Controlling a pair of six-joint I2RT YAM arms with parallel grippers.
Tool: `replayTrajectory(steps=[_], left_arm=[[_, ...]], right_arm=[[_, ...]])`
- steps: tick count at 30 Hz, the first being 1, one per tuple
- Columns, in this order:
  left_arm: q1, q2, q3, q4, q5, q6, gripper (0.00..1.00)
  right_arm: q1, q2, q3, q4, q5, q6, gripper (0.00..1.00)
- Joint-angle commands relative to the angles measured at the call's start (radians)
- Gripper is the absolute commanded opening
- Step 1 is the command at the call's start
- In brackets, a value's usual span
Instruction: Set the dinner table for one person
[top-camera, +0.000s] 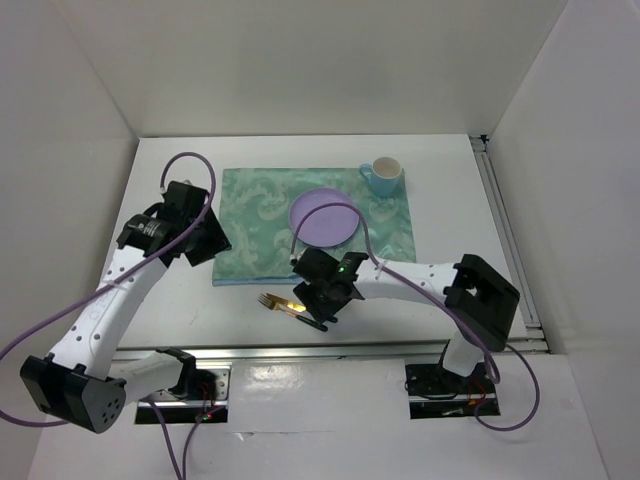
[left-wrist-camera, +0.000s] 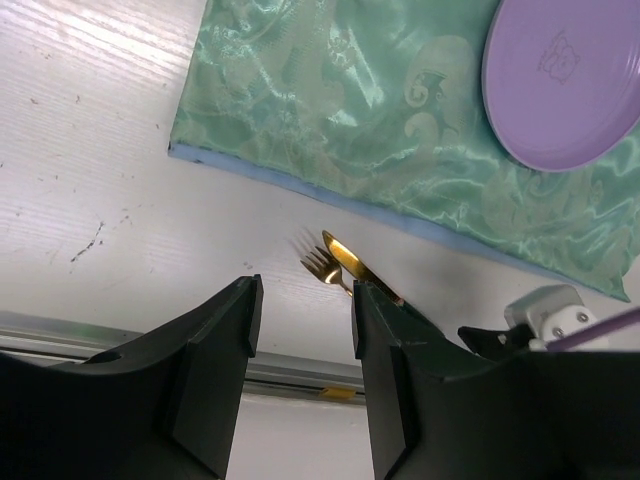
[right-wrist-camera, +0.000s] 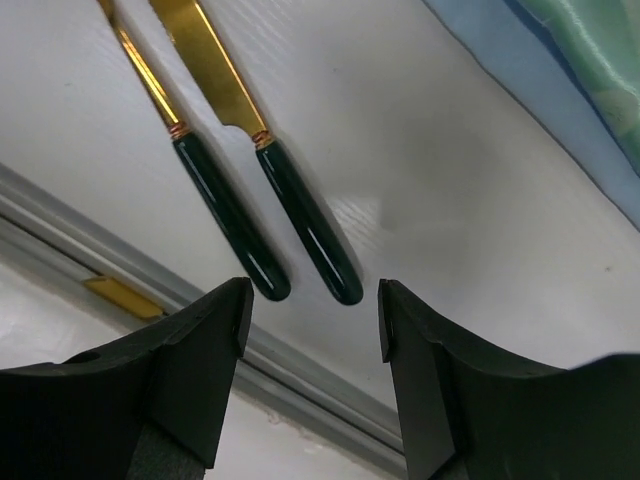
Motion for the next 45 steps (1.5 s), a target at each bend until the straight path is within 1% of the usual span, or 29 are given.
replayTrajectory(steps=[1,2,3,5,9,10,14,17,20,24,25,28,29,30,31,34,38,42,45], left_arm=[[0.003,0.005,0.023,0.001,0.002,0.048,0.57],[0.003,0.014,0.023,0.001,0.002,0.048,0.57],[0.003,0.014,0.023,0.001,0.002,0.062,0.57],[0.003,0.023,0.023,0.001,0.011,0.071,0.57],[0.003,0.023,0.023,0.012,0.011,0.071,0.57],[0.003,0.023,0.023,0.012,0.011,0.071,0.57],[0.003,0.023,0.023,0.021,0.011,0.071,0.57],[0.003,0.032,0.023,0.021,0.033,0.071,0.57],[0.003,0.032,0.032,0.021,0.033,0.071,0.57],[0.003,0.032,0.042,0.021,0.021,0.080,0.57],[0.003,0.032,0.042,0.021,0.020,0.080,0.57],[0.003,0.032,0.042,0.021,0.011,0.080,0.57],[0.003,0.032,0.042,0.021,0.011,0.080,0.57],[0.003,0.032,0.042,0.021,0.011,0.080,0.57],[0.003,0.032,0.051,0.021,0.022,0.090,0.57],[0.025,0.032,0.088,0.021,0.095,0.099,0.57],[0.025,0.032,0.141,0.021,0.125,0.099,0.57],[0.025,0.032,0.163,0.010,0.125,0.099,0.57],[0.025,0.032,0.151,0.001,0.125,0.090,0.57]], right_arm=[[0.006,0.039,0.052,0.056,-0.017,-0.062,0.64],[-0.003,0.069,0.075,0.040,-0.017,-0.062,0.64],[-0.003,0.083,0.086,0.040,-0.007,-0.062,0.61],[-0.015,0.105,0.097,0.039,-0.016,-0.072,0.59],[-0.037,0.114,0.085,0.052,-0.048,-0.081,0.59],[-0.046,0.114,0.085,0.062,-0.048,-0.093,0.58],[-0.046,0.137,0.065,0.072,-0.057,-0.111,0.58],[-0.046,0.174,0.056,0.081,-0.067,-0.112,0.52],[-0.046,0.186,0.056,0.081,-0.067,-0.112,0.52],[-0.046,0.186,0.056,0.081,-0.022,-0.112,0.52],[-0.046,0.186,0.056,0.081,-0.022,-0.112,0.50],[-0.046,0.186,0.047,0.092,-0.013,-0.122,0.36],[-0.046,0.186,0.046,0.092,-0.013,-0.122,0.29],[-0.046,0.186,0.046,0.092,-0.028,-0.134,0.19],[-0.046,0.175,0.059,0.066,-0.037,-0.135,0.16],[-0.046,0.136,0.085,0.046,-0.050,-0.157,0.09],[-0.046,0.059,0.118,0.009,-0.031,-0.194,0.00],[-0.035,-0.036,0.138,-0.063,-0.031,-0.237,0.00],[-0.035,-0.104,0.148,-0.137,-0.001,-0.228,0.00]])
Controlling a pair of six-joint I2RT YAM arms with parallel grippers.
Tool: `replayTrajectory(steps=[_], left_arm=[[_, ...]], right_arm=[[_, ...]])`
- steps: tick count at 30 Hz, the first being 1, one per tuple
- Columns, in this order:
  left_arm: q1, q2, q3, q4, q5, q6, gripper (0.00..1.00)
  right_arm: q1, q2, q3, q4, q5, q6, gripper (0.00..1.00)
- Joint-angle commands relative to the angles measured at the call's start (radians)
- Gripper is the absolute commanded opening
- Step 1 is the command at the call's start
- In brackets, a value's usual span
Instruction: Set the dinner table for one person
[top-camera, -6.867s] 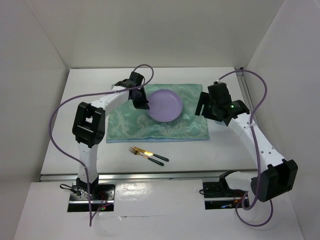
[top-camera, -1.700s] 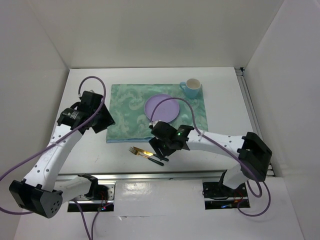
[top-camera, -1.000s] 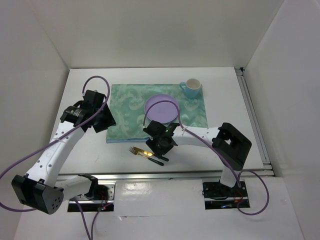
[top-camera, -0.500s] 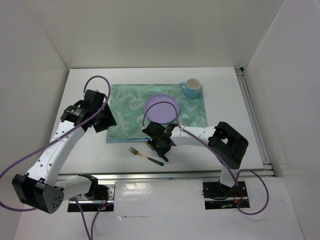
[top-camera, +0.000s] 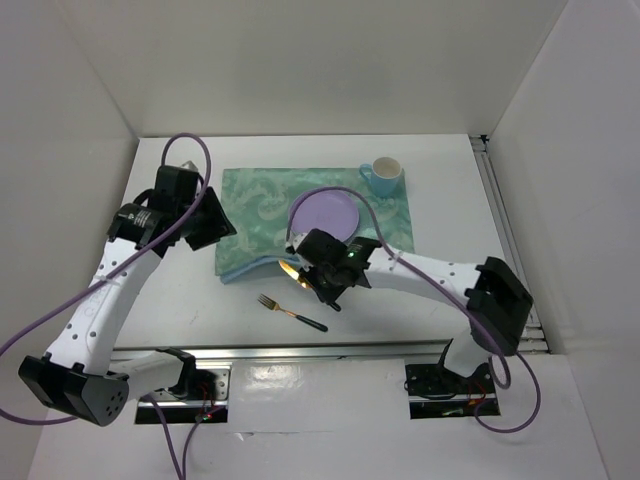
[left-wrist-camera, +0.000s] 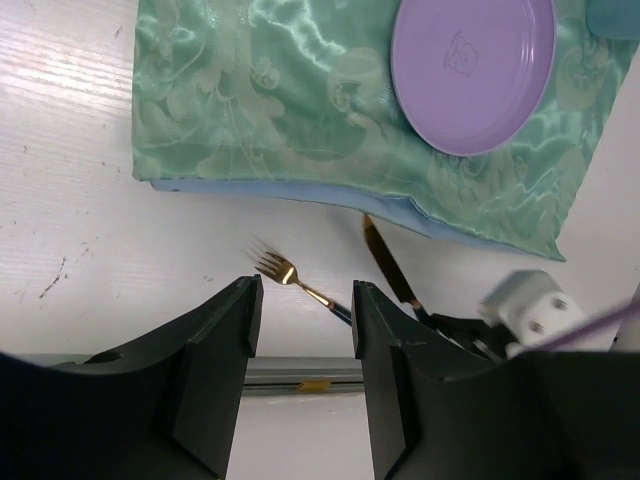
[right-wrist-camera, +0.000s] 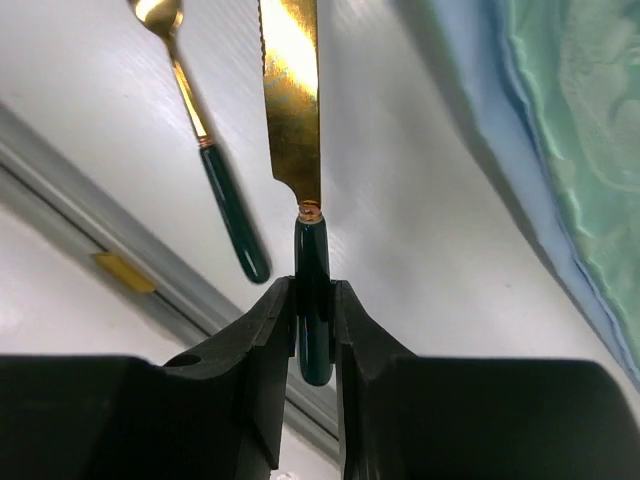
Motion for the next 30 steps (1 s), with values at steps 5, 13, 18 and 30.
replayTrajectory(steps=[5,13,18,30], left_arm=[[0.005,-0.005,-0.004,0.004,0.038,-0.018,0.57],[0.005,0.022,0.018,0.014,0.038,-0.018,0.57],[-0.045,0.022,-0.080,0.045,0.003,-0.095,0.55],[-0.406,0.067,-0.358,0.250,-0.034,-0.469,0.51]], right_arm=[[-0.054,-0.195,0.039,-0.162,0.087,0.062,0.00],[-0.168,-0.258,-0.016,-0.226,0.164,0.200,0.00],[-0.422,-0.215,-0.026,-0.224,0.134,0.286,0.00],[-0.689,0.015,0.010,0.036,0.000,0.220,0.00]])
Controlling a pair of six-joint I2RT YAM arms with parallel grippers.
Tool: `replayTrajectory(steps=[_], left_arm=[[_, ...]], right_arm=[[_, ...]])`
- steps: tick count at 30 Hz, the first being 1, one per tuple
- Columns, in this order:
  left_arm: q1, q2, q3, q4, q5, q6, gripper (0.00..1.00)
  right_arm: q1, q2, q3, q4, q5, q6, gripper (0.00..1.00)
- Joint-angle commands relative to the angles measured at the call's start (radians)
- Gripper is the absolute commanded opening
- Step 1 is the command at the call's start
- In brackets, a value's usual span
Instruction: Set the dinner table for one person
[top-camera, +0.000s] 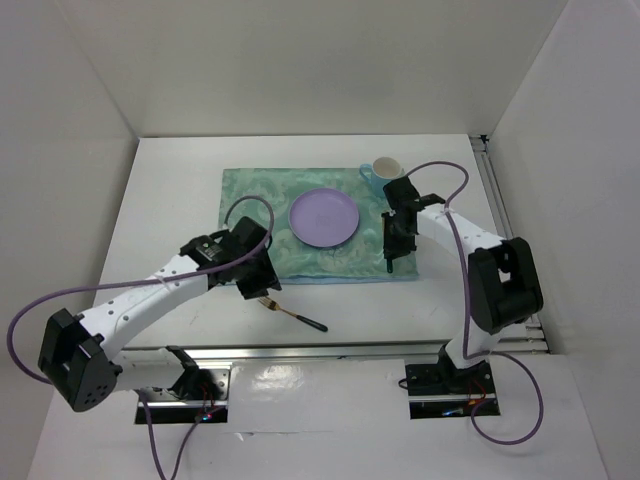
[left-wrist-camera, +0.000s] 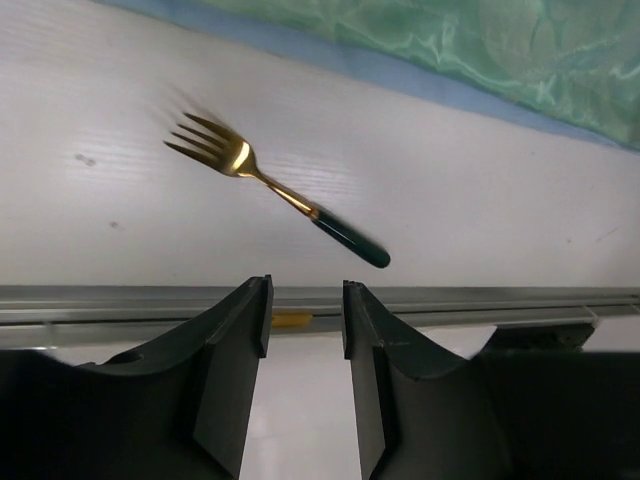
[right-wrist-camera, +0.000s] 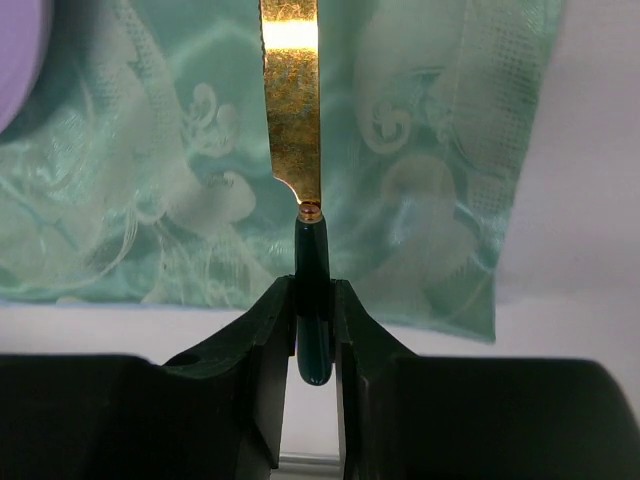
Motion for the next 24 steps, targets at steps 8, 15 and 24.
replayTrajectory(steps=[8,15,24], left_arm=[[-0.172,0.153,0.012,0.057,-0.104,-0.226,0.59],[-0.220,0.291,0.043,0.042,-0.071,-0.291,0.70],[-0.274,0.475,0.135,0.034,-0.016,-0.332,0.71]], right_arm=[[-0.067,0.148,0.058,0.184,-0.026,-0.020,0.00],[-0.067,0.113,0.067,0.187,0.005,-0.039,0.87],[-0.086,-0.126,-0.046,0.197,0.027,-0.030,0.87]])
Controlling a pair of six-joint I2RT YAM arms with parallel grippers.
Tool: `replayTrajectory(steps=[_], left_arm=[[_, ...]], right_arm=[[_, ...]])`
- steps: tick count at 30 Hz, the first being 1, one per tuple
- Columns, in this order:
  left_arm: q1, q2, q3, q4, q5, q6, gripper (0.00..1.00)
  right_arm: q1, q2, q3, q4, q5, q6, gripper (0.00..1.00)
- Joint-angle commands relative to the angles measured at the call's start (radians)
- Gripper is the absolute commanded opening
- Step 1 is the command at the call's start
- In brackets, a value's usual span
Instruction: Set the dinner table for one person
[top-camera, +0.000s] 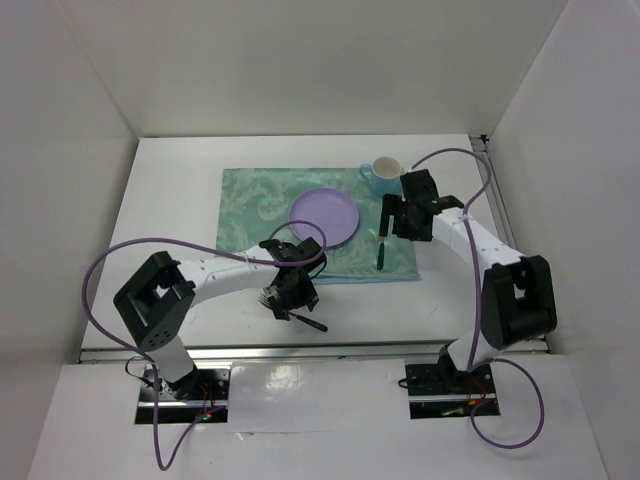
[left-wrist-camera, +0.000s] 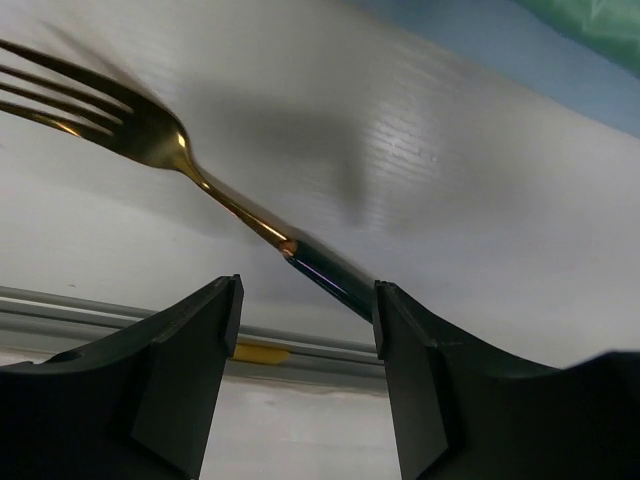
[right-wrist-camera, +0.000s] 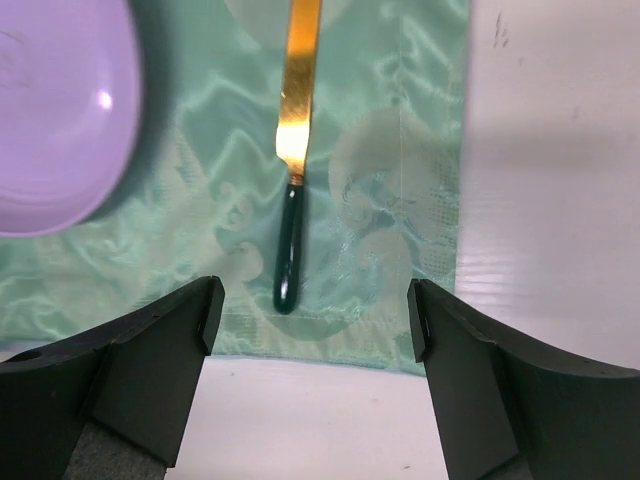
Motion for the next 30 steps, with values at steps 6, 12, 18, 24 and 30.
replayTrajectory(steps=[6,12,18,24,30], left_arm=[[-0.058,0.072,0.032,0.021,0.075,-0.119,0.68],[-0.068,0.119,0.022,0.030,0.075,-0.170,0.59],[-0.068,0.109,-0.023,0.021,0.041,-0.236,0.40],[-0.137,-0.078,-0.047,-0.145,-0.020,-0.270,0.00],[-0.155,-0.278,0.098,-0.390,-0.253,-0.114,0.00]], right_arm=[[-0.012,-0.138,-0.012,-0.026,0.021,0.007,0.87],[-0.012,-0.170,-0.012,-0.045,0.021,0.007,0.87],[-0.012,-0.189,-0.030,-0.045,0.021,0.007,0.87],[-0.012,-0.178,-0.009,-0.058,0.001,-0.023,0.87],[-0.012,-0.178,-0.009,-0.069,-0.036,0.004,0.87]])
